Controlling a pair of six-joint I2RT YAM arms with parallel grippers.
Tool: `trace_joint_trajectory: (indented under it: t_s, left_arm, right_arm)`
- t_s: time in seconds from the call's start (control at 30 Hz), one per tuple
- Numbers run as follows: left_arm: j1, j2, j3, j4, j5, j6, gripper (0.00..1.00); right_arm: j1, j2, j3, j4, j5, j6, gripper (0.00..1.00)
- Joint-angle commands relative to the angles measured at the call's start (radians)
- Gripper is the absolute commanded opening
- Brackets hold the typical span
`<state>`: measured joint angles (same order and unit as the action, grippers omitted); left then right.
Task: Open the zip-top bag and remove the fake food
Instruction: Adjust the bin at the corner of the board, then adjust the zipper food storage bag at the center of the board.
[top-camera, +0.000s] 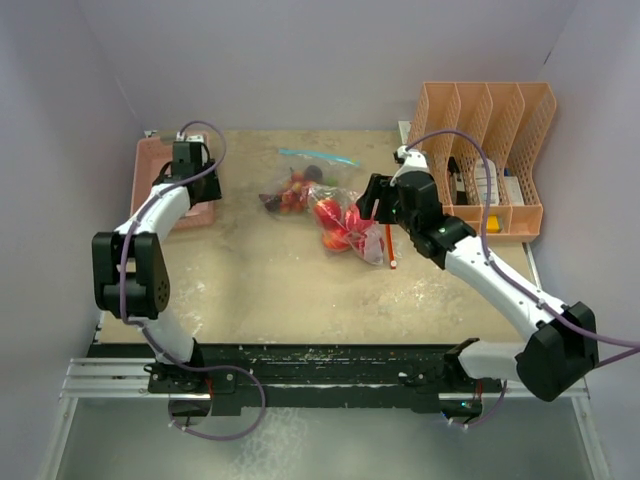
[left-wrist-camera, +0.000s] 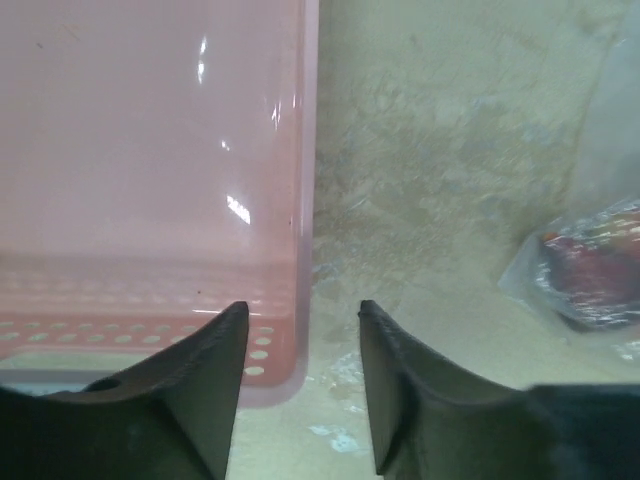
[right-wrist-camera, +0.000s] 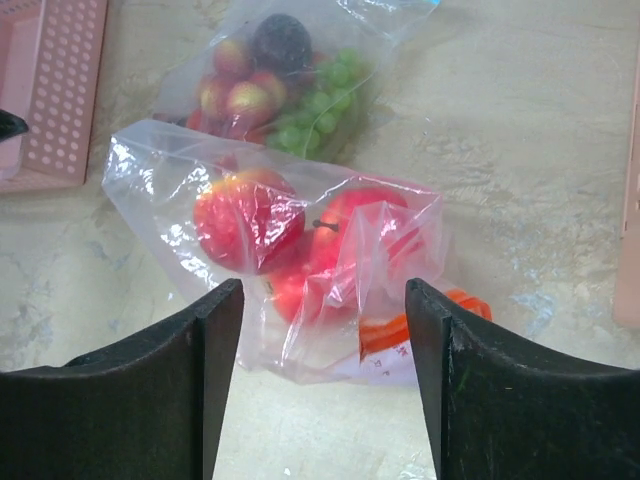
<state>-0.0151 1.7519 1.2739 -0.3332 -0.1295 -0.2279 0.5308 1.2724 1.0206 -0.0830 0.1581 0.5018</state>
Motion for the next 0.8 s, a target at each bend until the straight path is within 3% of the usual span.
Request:
trace_joint_trajectory:
  t_s: [0.0,0.1,0.3,0.53,0.63,0.77]
  left_arm:
    - [-0.025,-0.146,0.008,0.033,0.008,-0.029,0.61]
    - [-0.059,-0.206,0.009,0.023,0.011,-0.037,0.76]
    - [-0.237,-0.354,-0.059,0.073,-0.023,-0.050,0.80]
    - [-0.399,-0.469,-0.177,0.159,0.063,-0.139,0.83]
    - [-0.462,-0.503,-0.254,0.186,0.047,-0.181,0.86]
    - [-0.539,-0.513,-0.306,0.194,0.001,-0.208,1.00]
  right_arm:
    - [0.001,-0.058,-0.003,-0.023,0.030,-0.015,0.71]
    - [0.001,-0.096,-0.060,-0.031,0.074,-0.015,0.73]
    - [-0.003,-0.142,-0.143,0.020,0.077,-0.051,0.75]
    - [-0.014,-0.058,-0.126,0.031,0.127,-0.052,0.73]
    - [-0.043,0.008,-0.170,0.069,0.130,-0.008,0.80]
    - [-0.128,0.126,-0.202,0.164,0.067,0.018,0.83]
